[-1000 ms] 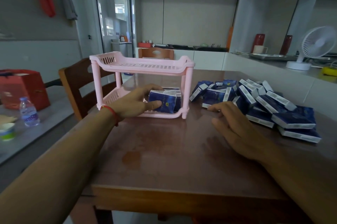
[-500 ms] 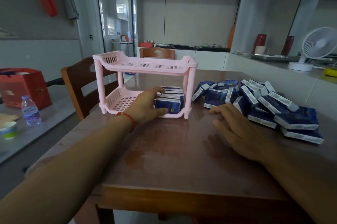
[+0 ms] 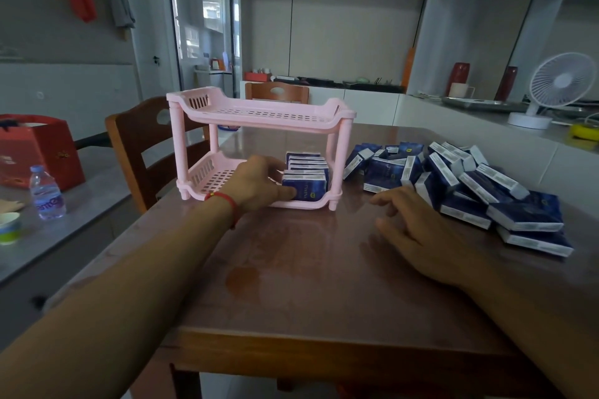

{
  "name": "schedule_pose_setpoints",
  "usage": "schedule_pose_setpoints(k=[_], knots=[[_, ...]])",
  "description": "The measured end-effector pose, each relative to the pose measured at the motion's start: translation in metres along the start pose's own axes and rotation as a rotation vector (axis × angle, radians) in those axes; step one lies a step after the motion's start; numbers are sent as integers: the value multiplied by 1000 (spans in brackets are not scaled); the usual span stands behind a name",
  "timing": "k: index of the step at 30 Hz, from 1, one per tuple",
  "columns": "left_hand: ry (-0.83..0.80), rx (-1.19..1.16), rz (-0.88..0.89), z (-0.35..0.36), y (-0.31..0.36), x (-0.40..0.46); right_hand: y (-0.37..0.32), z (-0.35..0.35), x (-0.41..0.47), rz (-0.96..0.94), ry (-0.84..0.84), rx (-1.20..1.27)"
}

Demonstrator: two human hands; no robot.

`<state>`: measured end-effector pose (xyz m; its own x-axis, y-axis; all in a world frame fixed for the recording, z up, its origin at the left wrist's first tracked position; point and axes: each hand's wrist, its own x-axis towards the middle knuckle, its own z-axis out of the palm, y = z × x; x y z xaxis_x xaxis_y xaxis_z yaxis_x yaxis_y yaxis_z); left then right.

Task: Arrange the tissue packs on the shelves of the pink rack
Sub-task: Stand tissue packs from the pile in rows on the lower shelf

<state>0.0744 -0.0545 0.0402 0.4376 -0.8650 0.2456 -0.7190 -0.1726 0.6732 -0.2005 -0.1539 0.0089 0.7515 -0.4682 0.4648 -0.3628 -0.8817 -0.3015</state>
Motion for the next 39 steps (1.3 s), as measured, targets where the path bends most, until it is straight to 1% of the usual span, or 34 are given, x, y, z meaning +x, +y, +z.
schedule_pose_setpoints(k=[3,5,9,11,12,15,17,19,23,27,28,30,31,32,36,39], knots=[[-22,-53,-1,-1,-1,-1,-6,1,17,60,-21,33],[-45,-116,-5,-2,-1,-1,-9,4,38,142,-86,104],[-101,-235,-4,-2,6,-6,-20,17,81,238,-239,472],[-171,-203,52,0,2,-5,-25,29,89,257,-261,553],[-196,-143,65,2,0,-3,-28,35,90,259,-248,566],[-212,49,73,7,-4,3,-26,48,86,246,-143,583],[-221,94,64,10,-6,8,-24,49,86,252,-113,599],[-235,83,66,10,-6,11,-23,49,86,254,-114,612],[-280,-71,27,6,-6,14,-21,49,86,241,-116,607],[-237,-197,-31,-1,-5,18,-19,49,85,226,-107,599],[-188,-286,-69,-1,-3,19,-19,49,85,219,-114,598],[-108,-581,-188,-1,6,24,-20,49,85,215,-135,602],[-88,-664,-230,2,9,29,-20,49,86,216,-145,609],[-84,-696,-255,5,9,38,-20,49,86,218,-152,614],[-170,-887,-367,16,17,54,-17,49,90,193,-156,637],[-189,-941,-385,24,20,55,-18,48,97,155,-166,684]])
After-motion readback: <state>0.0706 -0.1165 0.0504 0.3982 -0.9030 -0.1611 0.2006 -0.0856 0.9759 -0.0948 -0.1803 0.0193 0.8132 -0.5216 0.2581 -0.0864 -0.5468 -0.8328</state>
